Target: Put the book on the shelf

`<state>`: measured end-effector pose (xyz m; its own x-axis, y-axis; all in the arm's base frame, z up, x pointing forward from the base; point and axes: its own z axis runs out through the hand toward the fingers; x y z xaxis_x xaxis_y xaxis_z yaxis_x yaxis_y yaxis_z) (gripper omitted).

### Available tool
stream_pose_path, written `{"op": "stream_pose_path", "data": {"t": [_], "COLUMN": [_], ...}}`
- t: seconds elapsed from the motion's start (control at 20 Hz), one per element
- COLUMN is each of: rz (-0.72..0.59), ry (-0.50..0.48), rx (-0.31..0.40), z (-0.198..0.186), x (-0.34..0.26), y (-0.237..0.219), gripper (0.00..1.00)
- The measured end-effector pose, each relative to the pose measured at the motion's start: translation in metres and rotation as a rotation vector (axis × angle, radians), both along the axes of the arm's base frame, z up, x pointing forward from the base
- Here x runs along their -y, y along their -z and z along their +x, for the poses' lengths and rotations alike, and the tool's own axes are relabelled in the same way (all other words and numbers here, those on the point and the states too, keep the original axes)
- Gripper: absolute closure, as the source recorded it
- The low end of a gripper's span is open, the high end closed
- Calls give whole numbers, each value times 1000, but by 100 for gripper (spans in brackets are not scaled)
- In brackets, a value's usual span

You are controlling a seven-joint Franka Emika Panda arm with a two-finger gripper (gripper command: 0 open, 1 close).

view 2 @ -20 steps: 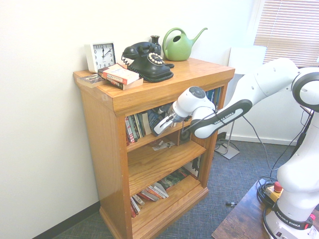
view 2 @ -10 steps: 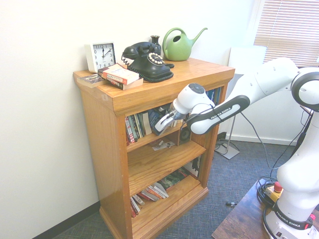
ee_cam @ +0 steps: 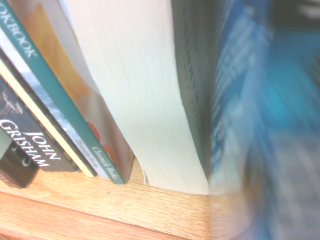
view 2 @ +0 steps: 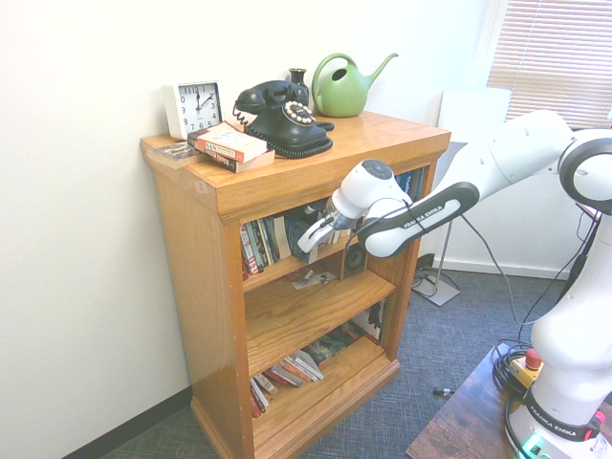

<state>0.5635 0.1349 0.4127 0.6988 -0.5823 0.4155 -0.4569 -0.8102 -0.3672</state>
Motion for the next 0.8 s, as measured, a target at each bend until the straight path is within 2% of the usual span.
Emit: {"op": "stream_pose_path", "data": {"t": [0.5,0.8], "rz": [-19,-139], "ry": [-17,-11], "rx": [-3,-31], "z": [-4,-56], "x": [0,16], "y": [1,10], "gripper": [0,0]}}
